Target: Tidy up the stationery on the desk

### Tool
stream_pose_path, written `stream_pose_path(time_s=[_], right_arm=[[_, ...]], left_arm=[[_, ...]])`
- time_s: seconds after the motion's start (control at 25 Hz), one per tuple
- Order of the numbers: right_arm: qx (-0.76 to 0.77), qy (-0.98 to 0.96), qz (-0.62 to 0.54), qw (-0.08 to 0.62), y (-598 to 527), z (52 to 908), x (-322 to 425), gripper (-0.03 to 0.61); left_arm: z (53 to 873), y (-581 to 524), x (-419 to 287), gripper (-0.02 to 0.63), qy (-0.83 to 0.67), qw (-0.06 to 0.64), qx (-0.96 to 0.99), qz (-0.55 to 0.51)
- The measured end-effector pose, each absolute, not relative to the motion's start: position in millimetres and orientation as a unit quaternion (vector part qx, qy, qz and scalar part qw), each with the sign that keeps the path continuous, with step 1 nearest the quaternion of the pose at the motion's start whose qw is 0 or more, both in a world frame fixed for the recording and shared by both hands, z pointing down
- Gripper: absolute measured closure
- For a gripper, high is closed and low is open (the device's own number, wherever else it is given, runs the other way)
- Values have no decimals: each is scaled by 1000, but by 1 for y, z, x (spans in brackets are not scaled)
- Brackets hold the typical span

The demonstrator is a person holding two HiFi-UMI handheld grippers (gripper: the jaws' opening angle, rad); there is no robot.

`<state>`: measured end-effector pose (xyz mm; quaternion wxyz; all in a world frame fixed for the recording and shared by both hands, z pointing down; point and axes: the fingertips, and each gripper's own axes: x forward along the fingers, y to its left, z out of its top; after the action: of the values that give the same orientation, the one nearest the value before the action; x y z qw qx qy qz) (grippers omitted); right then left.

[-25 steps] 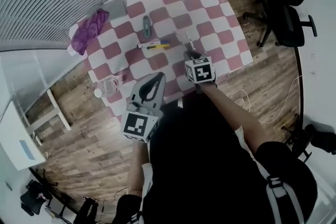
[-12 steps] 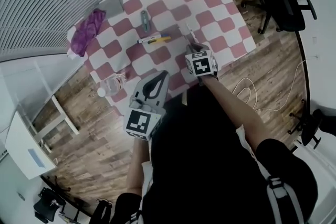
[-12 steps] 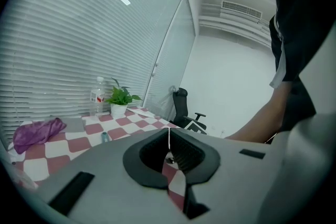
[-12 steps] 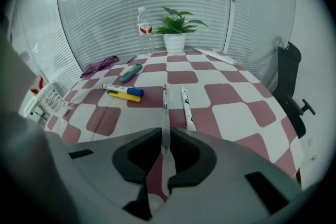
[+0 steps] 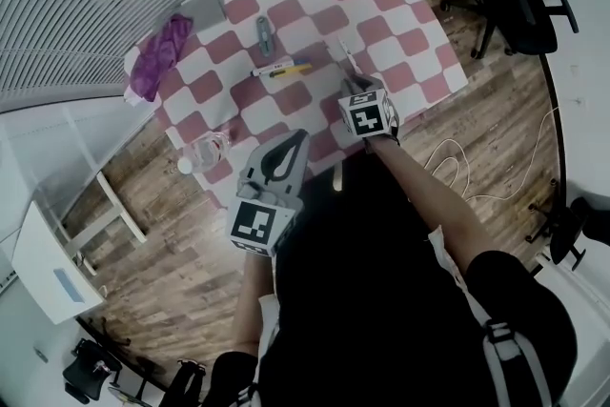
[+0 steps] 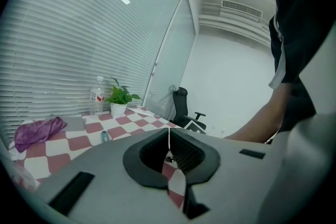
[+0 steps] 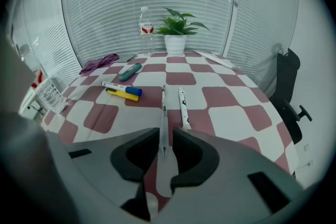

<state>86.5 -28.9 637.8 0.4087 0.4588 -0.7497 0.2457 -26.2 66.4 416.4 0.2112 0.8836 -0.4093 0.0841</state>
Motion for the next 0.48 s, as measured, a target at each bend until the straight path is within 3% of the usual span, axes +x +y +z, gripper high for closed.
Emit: stream_pose_path(time_s=[0.48], right_arm=[[364,-825,133,411,-47,598,21,477]], left_arm=[[417,63,-33,581,-417,214,880,75]])
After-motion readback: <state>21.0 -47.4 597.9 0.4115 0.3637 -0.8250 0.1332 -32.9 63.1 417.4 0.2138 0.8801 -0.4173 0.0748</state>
